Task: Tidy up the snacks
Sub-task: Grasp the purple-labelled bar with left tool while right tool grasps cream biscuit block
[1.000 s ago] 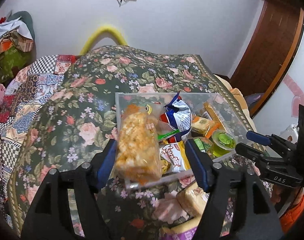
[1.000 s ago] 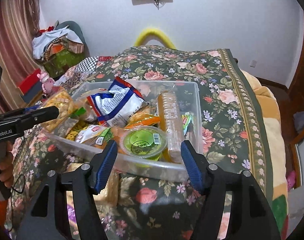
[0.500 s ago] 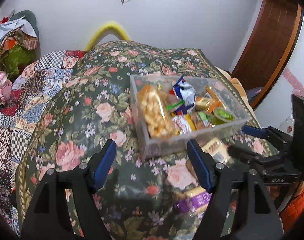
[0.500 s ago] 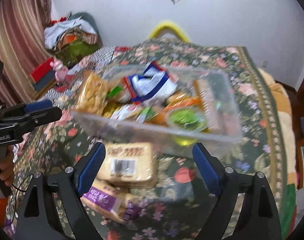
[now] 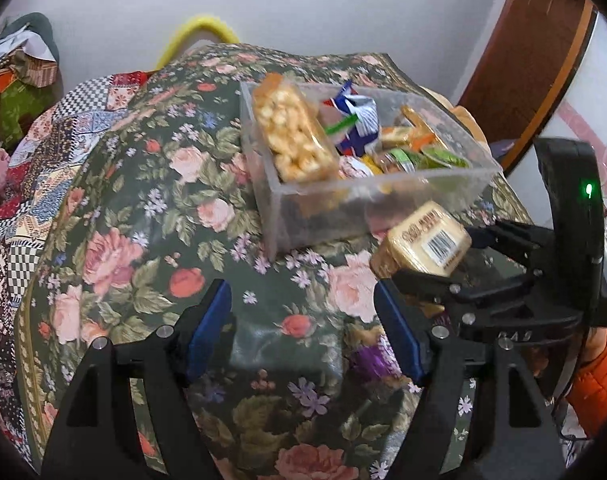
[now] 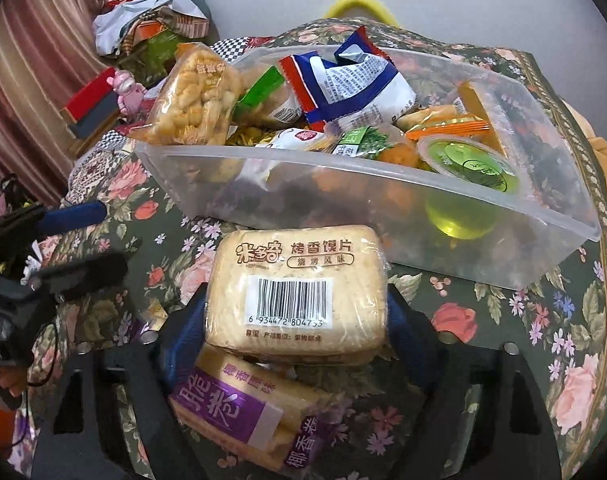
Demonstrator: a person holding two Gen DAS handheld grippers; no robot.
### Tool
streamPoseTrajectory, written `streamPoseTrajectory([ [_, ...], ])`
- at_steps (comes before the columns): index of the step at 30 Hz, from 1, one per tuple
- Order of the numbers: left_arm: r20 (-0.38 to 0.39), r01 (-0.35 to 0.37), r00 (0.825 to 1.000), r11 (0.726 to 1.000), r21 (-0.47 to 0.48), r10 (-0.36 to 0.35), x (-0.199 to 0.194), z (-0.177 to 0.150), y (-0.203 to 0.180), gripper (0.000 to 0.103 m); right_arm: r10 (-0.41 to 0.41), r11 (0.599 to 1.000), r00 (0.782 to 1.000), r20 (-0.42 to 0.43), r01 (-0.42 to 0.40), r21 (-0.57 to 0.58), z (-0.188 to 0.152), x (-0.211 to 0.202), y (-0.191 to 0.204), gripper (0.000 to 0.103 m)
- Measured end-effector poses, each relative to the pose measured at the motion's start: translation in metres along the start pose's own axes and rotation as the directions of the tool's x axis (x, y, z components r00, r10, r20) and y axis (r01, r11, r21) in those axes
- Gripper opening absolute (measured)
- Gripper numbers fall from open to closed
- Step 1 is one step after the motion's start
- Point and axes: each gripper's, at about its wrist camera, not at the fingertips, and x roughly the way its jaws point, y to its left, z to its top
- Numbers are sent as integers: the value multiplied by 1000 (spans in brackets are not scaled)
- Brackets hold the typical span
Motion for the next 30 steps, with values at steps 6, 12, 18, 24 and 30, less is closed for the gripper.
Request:
streamPoseTrajectory([
  [6, -41, 44, 998, 999, 24, -43, 6, -5, -18, 80, -21, 999, 998, 66, 18, 42, -12, -26, -10, 77],
  [12, -90, 85, 993, 990, 115, -75, 16, -14, -52, 86, -36, 994, 992, 125, 22, 106, -29, -67, -33, 77],
  [18, -125, 94, 990, 975, 200, -70, 33, -20, -79, 99, -56, 986, 987, 151, 31, 165, -50, -94, -51, 77],
  [24, -150, 70, 988, 984, 164, -45, 57, -16, -81, 99, -59, 983, 986, 156, 30, 184, -55, -100, -54, 77],
  [30, -107, 61, 993, 986, 156, -44, 55, -8, -82, 68, -47, 981, 986, 158, 16, 194, -58, -96, -57, 77],
])
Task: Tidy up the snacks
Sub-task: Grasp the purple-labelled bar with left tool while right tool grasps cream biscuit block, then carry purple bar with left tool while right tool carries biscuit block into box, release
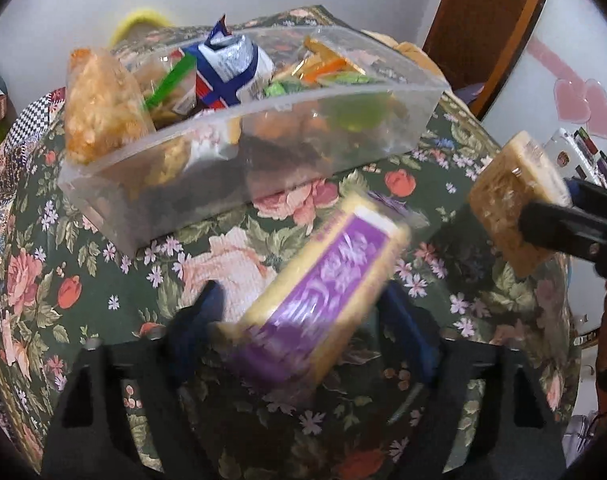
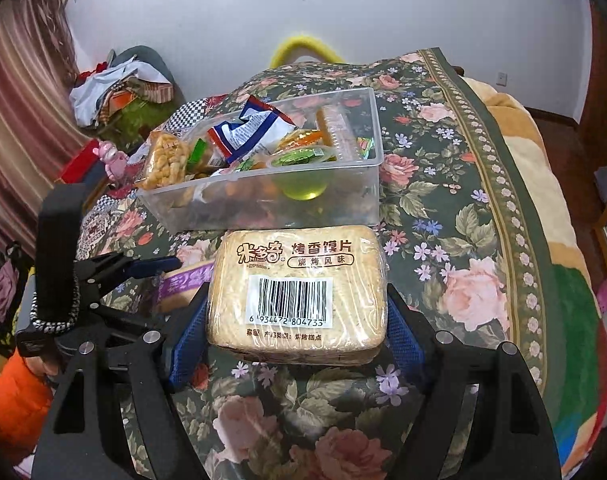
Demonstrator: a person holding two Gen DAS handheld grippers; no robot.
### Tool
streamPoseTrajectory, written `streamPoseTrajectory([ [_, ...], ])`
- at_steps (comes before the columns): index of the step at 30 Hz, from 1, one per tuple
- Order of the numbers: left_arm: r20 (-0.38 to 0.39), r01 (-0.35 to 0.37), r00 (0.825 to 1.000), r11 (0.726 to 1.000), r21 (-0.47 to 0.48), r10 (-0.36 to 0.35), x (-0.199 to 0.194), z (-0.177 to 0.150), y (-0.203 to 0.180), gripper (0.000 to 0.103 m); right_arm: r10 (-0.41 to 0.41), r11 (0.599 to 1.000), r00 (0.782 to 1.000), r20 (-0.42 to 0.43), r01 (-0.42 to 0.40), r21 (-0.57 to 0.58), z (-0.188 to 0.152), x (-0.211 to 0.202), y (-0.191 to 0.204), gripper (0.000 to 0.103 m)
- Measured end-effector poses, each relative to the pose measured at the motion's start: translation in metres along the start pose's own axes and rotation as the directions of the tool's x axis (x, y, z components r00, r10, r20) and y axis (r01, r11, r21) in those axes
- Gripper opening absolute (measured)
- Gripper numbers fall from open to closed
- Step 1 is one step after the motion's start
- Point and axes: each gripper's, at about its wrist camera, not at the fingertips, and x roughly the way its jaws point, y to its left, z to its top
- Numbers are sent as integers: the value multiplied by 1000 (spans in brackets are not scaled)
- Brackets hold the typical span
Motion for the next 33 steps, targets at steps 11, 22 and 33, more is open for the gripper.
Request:
streamPoseTrajectory([
  [11, -43, -15, 999, 997, 76, 18, -13, -9, -11, 62, 10, 1000, 1000, 0, -10, -7, -3, -1, 1, 77],
  [22, -25, 15, 1000, 999, 51, -14, 11, 21, -14, 72, -4, 1000, 1000, 13, 4, 0, -2, -6, 0, 77],
  [33, 7, -13, 1000, 998, 59, 12, 6, 9, -22, 45, -6, 1000, 1000, 24, 6, 14, 2, -10, -2, 77],
])
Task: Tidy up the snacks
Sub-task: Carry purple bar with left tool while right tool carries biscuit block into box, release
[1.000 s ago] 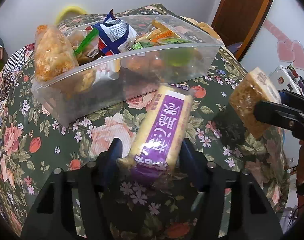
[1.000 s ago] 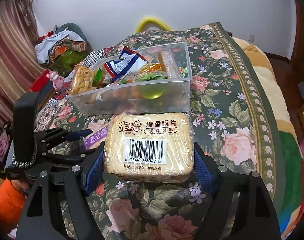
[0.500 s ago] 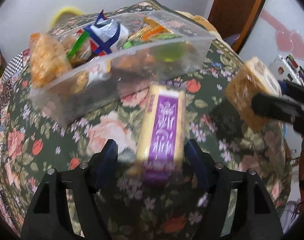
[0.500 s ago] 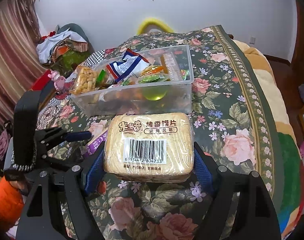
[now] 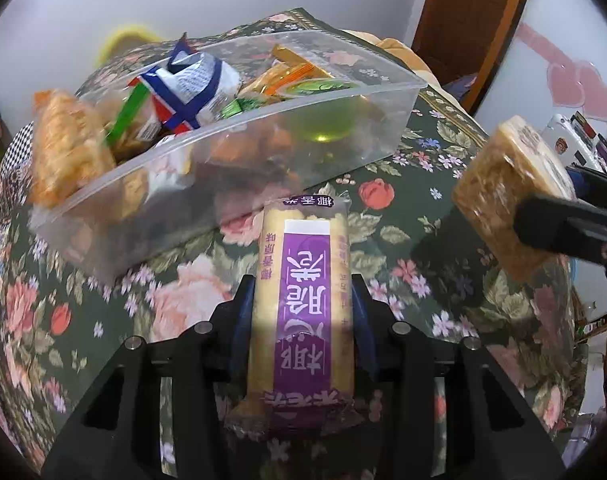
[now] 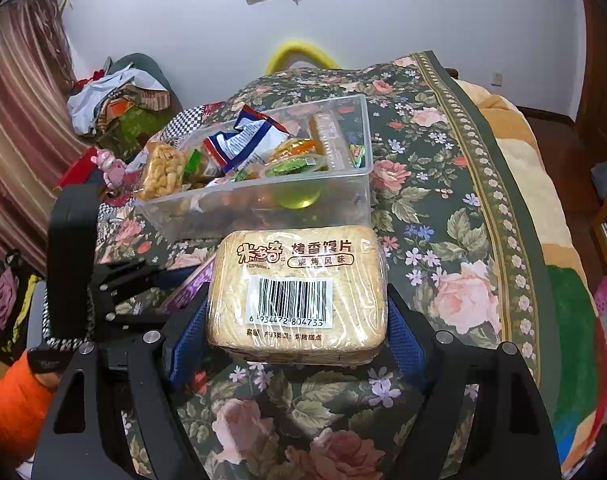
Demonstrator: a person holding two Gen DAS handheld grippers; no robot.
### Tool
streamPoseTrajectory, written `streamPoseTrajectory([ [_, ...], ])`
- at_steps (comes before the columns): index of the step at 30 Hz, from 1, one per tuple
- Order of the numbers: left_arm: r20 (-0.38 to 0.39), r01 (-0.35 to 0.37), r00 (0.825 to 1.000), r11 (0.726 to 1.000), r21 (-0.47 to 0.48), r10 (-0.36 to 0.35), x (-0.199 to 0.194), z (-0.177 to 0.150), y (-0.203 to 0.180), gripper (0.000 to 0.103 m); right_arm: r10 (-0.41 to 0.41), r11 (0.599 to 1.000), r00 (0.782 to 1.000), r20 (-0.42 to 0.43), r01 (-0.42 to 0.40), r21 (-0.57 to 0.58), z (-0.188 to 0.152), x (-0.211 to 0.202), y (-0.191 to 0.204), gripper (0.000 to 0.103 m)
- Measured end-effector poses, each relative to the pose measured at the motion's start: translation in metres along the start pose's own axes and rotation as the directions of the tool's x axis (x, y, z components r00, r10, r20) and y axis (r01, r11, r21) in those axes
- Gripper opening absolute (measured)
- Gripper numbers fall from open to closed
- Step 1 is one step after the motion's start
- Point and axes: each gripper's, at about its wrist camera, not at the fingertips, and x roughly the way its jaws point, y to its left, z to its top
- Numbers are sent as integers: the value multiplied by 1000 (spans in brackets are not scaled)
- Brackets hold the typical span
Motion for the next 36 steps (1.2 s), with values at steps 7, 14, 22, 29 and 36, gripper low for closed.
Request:
streamPoseTrajectory([
  [7, 67, -2, 998, 1000, -25, 3, -39, -8, 4, 45, 11, 1000, 1000, 26, -10, -23, 11, -3, 8, 77],
  [14, 182, -27, 982, 996, -88, 43, -79, 9, 22, 45, 22, 998, 997, 73, -18, -55, 31, -5, 18, 77],
  [22, 252, -47, 965, 992, -118, 76, -88, 40, 37, 45, 24, 995, 991, 128, -12, -98, 64, 0, 25, 77],
  [29, 284, -46, 955, 989, -143, 86, -76, 68, 51, 45, 15, 996, 988, 153, 0, -94, 87, 15, 19, 77],
  [36, 302, -44, 949, 988, -147, 87, -57, 98, 60, 45, 0, 997, 991, 136, 11, -78, 112, 45, 8, 77],
])
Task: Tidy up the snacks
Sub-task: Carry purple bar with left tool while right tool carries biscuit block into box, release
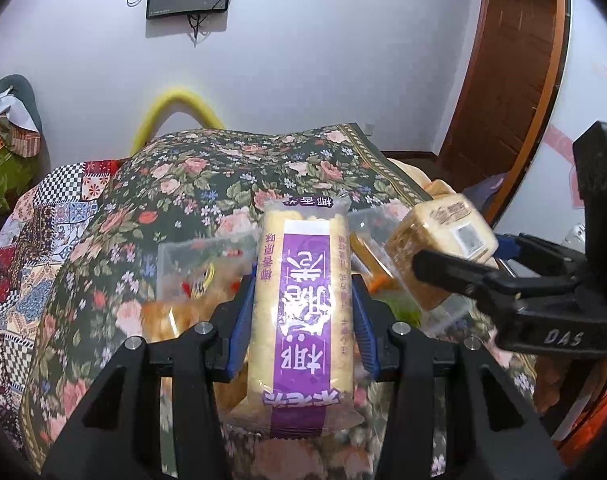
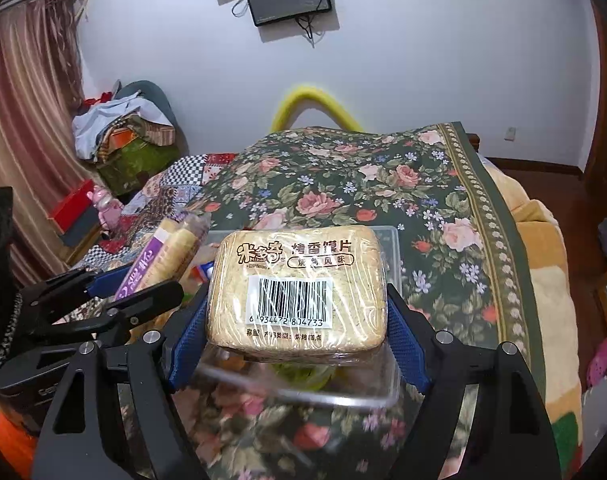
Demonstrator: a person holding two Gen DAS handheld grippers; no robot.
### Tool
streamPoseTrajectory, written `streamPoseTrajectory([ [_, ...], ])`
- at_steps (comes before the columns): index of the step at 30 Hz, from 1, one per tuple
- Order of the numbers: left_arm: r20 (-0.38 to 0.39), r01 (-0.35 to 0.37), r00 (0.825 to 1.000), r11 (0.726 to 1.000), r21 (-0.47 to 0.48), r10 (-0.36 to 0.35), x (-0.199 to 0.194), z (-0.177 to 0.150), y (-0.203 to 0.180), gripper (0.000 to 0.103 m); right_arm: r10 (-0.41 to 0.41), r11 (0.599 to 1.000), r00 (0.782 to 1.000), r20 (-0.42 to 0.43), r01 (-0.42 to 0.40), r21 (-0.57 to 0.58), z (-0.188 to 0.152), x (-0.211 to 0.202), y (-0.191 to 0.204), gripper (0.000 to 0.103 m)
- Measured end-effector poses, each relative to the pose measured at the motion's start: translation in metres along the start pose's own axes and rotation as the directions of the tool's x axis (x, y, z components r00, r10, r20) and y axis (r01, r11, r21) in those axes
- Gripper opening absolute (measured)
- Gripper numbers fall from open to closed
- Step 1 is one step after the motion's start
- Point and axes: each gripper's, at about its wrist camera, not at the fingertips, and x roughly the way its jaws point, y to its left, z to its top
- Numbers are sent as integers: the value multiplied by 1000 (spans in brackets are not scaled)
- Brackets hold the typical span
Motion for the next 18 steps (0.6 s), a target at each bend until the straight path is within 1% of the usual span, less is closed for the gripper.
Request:
streamPoseTrajectory([
  [3, -3, 5, 1000, 1000, 0, -5, 13, 5, 1, 45, -9, 1000, 1000, -17, 8, -10, 3, 14, -2, 77],
  [5, -5, -11, 1000, 1000, 0, 11, 21, 5, 3, 45, -8, 1000, 1000, -25, 8, -8, 3, 21, -4, 77],
  [10, -32, 2, 999, 999, -50, -4, 36, 4, 13, 45, 6, 1000, 998, -60, -5, 19, 0, 35, -9, 78],
  [14, -26, -4, 1000, 999, -51, 3, 35, 3, 12, 46, 17, 999, 999, -48, -15, 35, -1, 33, -10, 79],
  [18, -12, -1, 1000, 999, -39, 1, 22, 3, 7, 46, 4, 1000, 1000, -24, -3, 22, 2, 19, -7, 79],
])
